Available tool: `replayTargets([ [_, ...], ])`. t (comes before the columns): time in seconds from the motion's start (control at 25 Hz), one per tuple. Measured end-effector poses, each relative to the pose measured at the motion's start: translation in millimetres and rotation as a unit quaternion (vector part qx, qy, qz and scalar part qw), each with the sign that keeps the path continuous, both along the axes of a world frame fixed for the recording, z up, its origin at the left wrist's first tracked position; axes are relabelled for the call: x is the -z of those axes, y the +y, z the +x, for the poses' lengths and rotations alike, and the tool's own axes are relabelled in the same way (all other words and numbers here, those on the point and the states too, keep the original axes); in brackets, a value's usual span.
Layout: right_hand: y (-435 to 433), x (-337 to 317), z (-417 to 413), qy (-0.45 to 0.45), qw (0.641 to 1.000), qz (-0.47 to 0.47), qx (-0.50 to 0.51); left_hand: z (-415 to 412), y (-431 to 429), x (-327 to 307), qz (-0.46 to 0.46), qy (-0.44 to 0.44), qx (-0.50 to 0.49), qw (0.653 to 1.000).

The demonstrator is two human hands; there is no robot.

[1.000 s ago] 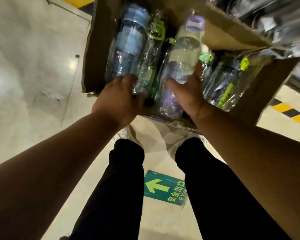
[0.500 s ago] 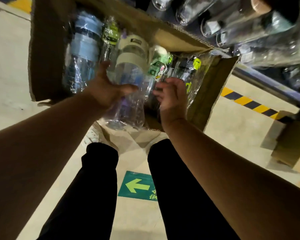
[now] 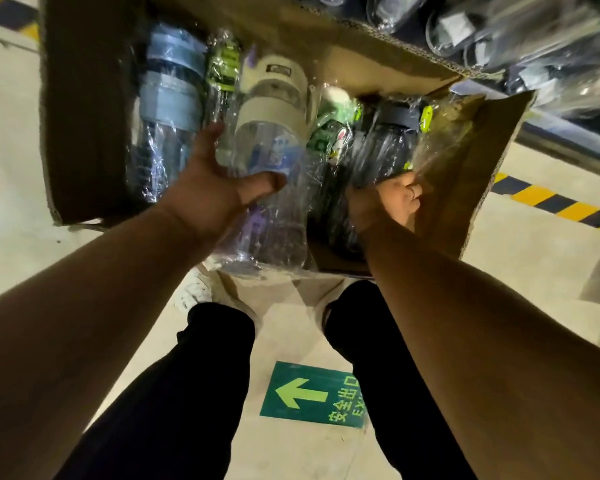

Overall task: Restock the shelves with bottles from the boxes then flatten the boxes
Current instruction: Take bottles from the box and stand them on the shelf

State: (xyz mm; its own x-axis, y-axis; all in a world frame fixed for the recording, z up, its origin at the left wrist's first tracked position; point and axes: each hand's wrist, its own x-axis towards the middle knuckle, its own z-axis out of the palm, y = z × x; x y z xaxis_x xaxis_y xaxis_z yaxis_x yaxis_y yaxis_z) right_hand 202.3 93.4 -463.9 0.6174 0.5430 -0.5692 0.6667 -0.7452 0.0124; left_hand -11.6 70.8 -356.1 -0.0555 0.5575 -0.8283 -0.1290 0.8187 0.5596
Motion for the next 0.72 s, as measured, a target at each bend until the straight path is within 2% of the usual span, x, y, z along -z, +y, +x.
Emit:
replayTargets([
  [0.16,-10,-35,-6,0.181,0.983,0.019,-0.029,-5,-7,-9,0.002,0.029,0.028,0.999],
  [0.32,-9,-118,-18,0.317,0.943,0.084,0.056,-8,-13,-53,0.009,0.071,0.051,0.996],
  [0.4,-12,-178,-24,0.391,0.908,0.112,0.104,-13,-18,-98,0.036,0.079,0.063,0.994],
  [0.52,-23,-282,-36,0.476,0.859,0.145,0.125,-27,-25,-187,0.115,0.061,0.087,0.988],
  [0.64,-35,-405,-46,0.511,0.835,0.165,0.118,-39,-29,-304,0.174,0.011,0.09,0.98],
  [0.72,-49,-485,-47,0.538,0.812,0.189,0.124,-46,-33,-388,0.203,0.01,0.11,0.973],
])
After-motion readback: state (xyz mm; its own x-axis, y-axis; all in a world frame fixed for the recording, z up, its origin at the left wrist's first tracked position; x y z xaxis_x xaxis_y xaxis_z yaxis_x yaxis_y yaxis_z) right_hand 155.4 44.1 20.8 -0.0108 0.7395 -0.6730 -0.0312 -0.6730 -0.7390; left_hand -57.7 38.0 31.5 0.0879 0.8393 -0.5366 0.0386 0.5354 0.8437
